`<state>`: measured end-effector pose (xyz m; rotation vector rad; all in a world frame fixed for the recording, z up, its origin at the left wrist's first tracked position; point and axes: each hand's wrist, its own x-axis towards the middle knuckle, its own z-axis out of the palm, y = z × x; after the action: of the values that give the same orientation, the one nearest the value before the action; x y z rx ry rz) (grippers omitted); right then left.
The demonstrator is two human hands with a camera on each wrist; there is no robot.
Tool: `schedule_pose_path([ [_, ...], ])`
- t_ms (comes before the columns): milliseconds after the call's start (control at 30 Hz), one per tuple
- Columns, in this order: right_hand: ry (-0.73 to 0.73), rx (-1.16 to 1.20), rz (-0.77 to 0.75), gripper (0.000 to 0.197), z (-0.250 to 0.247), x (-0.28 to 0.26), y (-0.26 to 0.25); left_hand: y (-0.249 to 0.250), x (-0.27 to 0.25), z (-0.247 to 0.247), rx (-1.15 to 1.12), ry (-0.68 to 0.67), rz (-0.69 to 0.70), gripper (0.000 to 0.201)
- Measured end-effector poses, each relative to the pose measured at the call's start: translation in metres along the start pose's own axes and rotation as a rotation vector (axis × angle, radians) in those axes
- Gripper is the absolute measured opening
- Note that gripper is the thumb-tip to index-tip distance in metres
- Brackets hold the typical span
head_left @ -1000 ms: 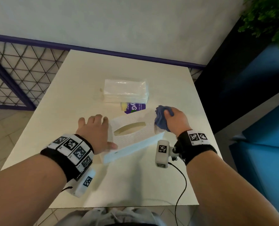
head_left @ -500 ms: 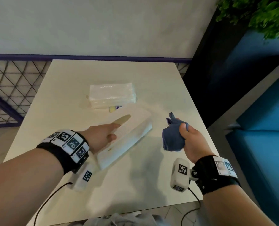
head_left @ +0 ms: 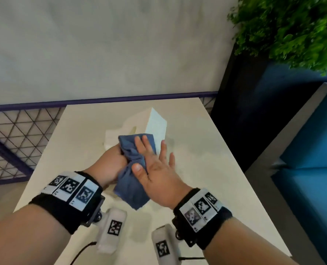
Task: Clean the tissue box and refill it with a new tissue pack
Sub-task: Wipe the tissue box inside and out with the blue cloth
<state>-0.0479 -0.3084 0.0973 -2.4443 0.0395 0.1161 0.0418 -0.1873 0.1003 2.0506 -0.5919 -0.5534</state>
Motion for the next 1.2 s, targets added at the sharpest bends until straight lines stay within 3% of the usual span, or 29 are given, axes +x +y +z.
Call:
schedule_pose_path([
  [67, 0.098, -0.097, 0.004, 0.059, -0.009, 0.017, 0.010, -0.001, -0.008, -0.002, -0.142, 0.086, -0.027, 0.029],
  [167, 0.188, -0.136, 0.120, 0.059, -0.033, 0.049, 0.034, -0.004, -0.016, -0.002, -0.086, 0.135, -0.060, 0.038],
  [267, 0.303, 0.108, 0.069, 0.060, -0.040, 0.055, 0.031, 0.004, -0.015, -0.002, -0.060, 0.171, -0.044, 0.040],
  [333, 0.250, 0.206, -0.070, 0.063, -0.026, 0.040, 0.019, 0.008, -0.009, -0.009, -0.093, 0.216, -0.046, 0.042],
  [500, 0.156, 0.125, -0.296, 0.061, 0.018, -0.003, 0.007, 0.006, -0.006, -0.020, -0.207, 0.216, -0.085, 0.039],
  [567, 0.197, 0.112, -0.274, 0.061, 0.006, 0.011, 0.018, 0.004, -0.010, -0.014, -0.222, 0.220, -0.081, 0.036],
  [700, 0.306, 0.133, -0.009, 0.056, -0.036, 0.064, 0.045, 0.003, -0.025, 0.001, -0.164, 0.131, -0.059, 0.037],
  [767, 0.290, 0.092, 0.056, 0.056, -0.042, 0.073, 0.047, 0.002, -0.027, 0.004, -0.155, 0.113, -0.066, 0.039],
  [900, 0.207, 0.072, -0.125, 0.054, -0.005, 0.031, 0.014, -0.001, -0.022, -0.007, -0.215, 0.232, -0.091, 0.042],
  [1033, 0.118, 0.050, -0.311, 0.059, 0.036, -0.010, 0.003, -0.004, -0.024, -0.020, -0.315, 0.208, -0.140, 0.030],
  [1100, 0.113, 0.039, -0.318, 0.058, 0.029, -0.002, 0.011, -0.004, -0.029, -0.018, -0.268, 0.201, -0.106, 0.030],
  [1200, 0.268, 0.114, -0.226, 0.055, 0.000, 0.023, 0.022, -0.005, -0.035, -0.011, -0.136, 0.163, -0.018, 0.039],
])
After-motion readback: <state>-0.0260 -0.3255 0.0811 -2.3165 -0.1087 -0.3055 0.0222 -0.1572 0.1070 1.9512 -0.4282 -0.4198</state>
